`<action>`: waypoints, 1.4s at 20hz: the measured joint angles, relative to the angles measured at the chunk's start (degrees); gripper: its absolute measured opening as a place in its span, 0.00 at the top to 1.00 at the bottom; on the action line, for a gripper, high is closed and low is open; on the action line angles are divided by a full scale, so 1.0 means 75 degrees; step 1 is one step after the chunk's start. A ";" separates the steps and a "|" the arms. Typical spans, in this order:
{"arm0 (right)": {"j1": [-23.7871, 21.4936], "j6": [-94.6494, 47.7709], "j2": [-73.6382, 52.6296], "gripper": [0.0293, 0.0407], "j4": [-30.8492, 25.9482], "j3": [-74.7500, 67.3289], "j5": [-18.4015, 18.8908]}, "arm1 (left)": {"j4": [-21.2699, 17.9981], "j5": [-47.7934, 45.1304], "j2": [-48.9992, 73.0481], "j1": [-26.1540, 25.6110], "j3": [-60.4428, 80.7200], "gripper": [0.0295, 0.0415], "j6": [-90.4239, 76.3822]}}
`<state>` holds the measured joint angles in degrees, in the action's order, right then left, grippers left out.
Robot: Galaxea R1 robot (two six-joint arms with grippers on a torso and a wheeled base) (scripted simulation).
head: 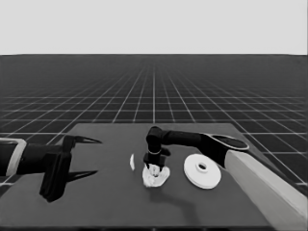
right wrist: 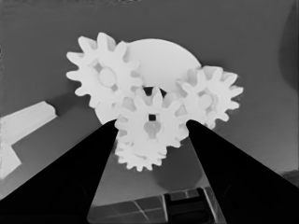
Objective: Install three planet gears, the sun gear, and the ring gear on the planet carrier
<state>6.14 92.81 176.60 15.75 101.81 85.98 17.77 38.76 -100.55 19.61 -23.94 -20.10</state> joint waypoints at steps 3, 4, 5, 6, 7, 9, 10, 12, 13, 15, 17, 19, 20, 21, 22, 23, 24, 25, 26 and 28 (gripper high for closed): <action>0.0000 0.0240 0.0000 0.86 0.0000 0.0000 0.0000 | 0.0000 0.0000 0.0000 0.0000 0.0000 0.25 0.0000; 0.0000 0.0320 0.0000 0.86 0.0000 0.0000 0.0000 | 0.0000 0.0000 0.0000 0.0000 0.0000 0.25 0.0000; 0.0000 0.0400 0.0000 0.86 0.0000 0.0000 0.0000 | 0.0000 0.0000 0.0000 0.0000 0.0000 0.25 0.0000; 0.0000 0.0480 0.0000 0.86 0.0000 0.0000 0.0000 | 0.0000 0.0000 0.0000 0.0000 0.0000 0.25 0.0000; 0.0000 0.0560 0.0000 0.86 0.0000 0.0000 0.0000 | 0.0000 0.0000 0.0000 0.0000 0.0000 0.25 0.0000; 0.0000 0.0720 0.0000 0.86 0.0000 0.0000 0.0000 | 0.0000 0.0000 0.0000 0.0000 0.0000 0.25 0.0000; 0.0000 0.0800 0.0000 0.86 0.0000 0.0000 0.0000 | 0.0000 0.0000 0.0000 0.0000 0.0000 0.25 0.0000; 0.0000 0.0960 0.0000 0.86 0.0000 0.0000 0.0000 | 0.0000 0.0000 0.0000 0.0000 0.0000 0.25 0.0000; 0.0000 0.1040 0.0000 0.86 0.0000 0.0000 0.0000 | 0.0000 0.0000 0.0000 0.0000 0.0000 0.25 0.0000; 0.0000 0.1200 0.0000 0.86 0.0000 0.0000 0.0000 | 0.0000 0.0000 0.0000 0.0000 0.0000 0.25 0.0000; 0.0000 0.1360 0.0000 0.86 0.0000 0.0000 0.0000 | 0.0000 0.0000 0.0000 0.0000 0.0000 0.25 0.0000; 0.0000 0.1520 0.0000 0.86 0.0000 0.0000 0.0000 | 0.0000 0.0000 0.0000 0.0000 0.0000 0.25 0.0000; 0.0000 0.1600 0.0000 0.86 0.0000 0.0000 0.0000 | 0.0000 0.0000 0.0000 0.0000 0.0000 0.25 0.0000; 0.0000 0.1680 0.0000 0.86 0.0000 0.0000 0.0000 | 0.0000 0.0000 0.0000 0.0000 0.0000 0.25 0.0000; 0.0000 0.1760 0.0000 0.86 0.0000 0.0000 0.0000 | 0.0000 0.0000 0.0000 0.0000 0.0000 0.25 0.0000; 0.0000 0.1840 0.0000 0.86 0.0001 0.0000 0.0000 | 0.0000 0.0000 0.0000 0.0000 0.0000 0.25 0.0000; 0.0000 0.1920 0.0000 0.86 0.0001 0.0000 0.0000 | 0.0000 0.0000 0.0000 0.0000 0.0000 0.25 0.0000; -0.0001 0.2000 0.0000 0.86 0.0001 0.0000 0.0000 | 0.0000 0.0000 0.0000 0.0000 0.0000 0.25 0.0000; 0.0000 0.2080 0.0000 0.86 0.0001 0.0000 0.0000 | 0.0000 0.0000 0.0000 0.0000 0.0000 0.25 0.0000; 0.0000 0.2240 0.0000 0.86 0.0001 0.0000 0.0000 | 0.0000 0.0000 0.0000 0.0000 0.0000 0.25 0.0000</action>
<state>6.14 109.61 176.60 15.75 101.82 85.98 17.77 38.76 -100.55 19.61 -23.94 -20.10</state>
